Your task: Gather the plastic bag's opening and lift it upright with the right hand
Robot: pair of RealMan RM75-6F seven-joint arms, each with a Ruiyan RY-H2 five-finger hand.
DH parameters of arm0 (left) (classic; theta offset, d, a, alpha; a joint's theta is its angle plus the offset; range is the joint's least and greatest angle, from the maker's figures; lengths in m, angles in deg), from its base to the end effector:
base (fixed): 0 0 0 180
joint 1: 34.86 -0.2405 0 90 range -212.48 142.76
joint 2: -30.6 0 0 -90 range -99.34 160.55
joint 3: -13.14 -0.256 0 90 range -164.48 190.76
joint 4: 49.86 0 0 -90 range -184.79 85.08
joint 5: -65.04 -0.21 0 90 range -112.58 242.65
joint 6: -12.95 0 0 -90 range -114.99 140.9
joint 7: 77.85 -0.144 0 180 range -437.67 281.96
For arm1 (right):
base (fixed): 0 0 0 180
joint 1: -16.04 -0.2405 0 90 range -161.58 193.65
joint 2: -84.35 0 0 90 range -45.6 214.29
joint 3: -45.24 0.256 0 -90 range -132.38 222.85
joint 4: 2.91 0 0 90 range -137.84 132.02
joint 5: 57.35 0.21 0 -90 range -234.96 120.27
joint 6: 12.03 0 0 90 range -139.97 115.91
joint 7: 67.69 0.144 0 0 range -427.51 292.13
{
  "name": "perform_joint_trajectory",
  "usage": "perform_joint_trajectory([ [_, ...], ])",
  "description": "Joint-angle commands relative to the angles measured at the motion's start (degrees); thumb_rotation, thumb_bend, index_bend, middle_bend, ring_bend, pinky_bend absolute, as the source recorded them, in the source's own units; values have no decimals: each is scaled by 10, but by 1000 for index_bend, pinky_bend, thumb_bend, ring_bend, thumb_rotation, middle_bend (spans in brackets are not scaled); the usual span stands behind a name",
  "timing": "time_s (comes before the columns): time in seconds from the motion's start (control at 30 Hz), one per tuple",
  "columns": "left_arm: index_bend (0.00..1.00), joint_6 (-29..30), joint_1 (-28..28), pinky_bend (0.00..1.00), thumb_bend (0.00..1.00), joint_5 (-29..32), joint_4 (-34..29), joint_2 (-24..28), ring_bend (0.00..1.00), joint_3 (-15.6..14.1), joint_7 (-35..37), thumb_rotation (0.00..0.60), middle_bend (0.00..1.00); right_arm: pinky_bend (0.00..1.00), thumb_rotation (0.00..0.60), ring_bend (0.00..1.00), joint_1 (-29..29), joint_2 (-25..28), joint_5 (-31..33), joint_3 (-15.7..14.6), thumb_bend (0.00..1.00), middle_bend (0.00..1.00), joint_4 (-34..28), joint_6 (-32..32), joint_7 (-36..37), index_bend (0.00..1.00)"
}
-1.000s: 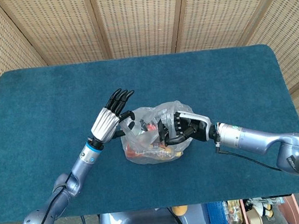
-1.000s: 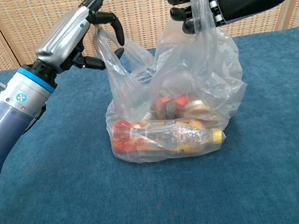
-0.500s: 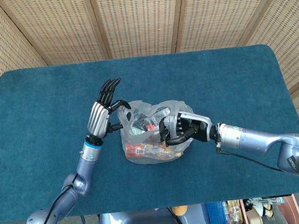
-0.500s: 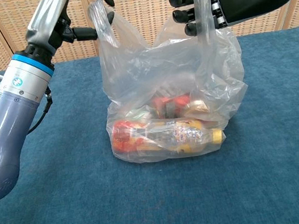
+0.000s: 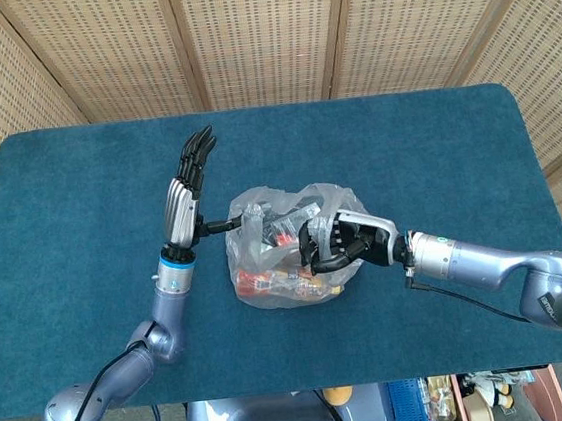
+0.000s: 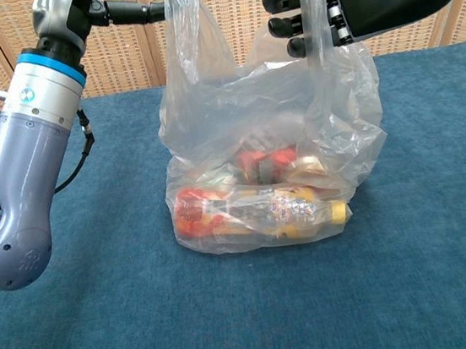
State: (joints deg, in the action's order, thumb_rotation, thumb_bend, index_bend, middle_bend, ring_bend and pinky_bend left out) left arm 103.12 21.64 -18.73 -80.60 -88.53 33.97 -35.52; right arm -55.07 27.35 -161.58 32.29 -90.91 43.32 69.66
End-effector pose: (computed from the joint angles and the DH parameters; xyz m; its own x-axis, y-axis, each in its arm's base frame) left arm -0.0649 0.4008 -0.0077 -0.4320 -0.0888 0.8975 0.6712 -0.6963 0.2541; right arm -0.0754 -0.3634 0.1088 -0.6445 -0.7646 -0.0028 -0.5487 0.4651 -0.6947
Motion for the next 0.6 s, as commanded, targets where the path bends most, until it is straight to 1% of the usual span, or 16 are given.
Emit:
perform_joint_trajectory([
  [0.03,0,-1,6,0,158,6,-19,10,0,8,-11,600,0,465,600,447,0,-1,1,0,71,569,0,0,-1,500],
  [0.2,0,-5,11,0,152,10,-44,27,0,14,-32,600,0,465,600,447,0,0,2,0,71,568,0,1,-2,501],
  [0.37,0,-1,20,0,150,-1,-63,48,0,11,-60,600,0,465,600,444,0,1,9,3,74,568,0,-3,-3,502],
  [0.5,0,-2,27,0,151,-17,-85,74,0,1,-97,600,0,465,600,436,4,2,32,13,78,568,-6,-9,-12,502],
  [0.6,0,-5,30,0,151,-26,-110,95,0,-5,-127,600,0,465,600,421,9,4,59,27,89,568,-18,-16,-28,502],
])
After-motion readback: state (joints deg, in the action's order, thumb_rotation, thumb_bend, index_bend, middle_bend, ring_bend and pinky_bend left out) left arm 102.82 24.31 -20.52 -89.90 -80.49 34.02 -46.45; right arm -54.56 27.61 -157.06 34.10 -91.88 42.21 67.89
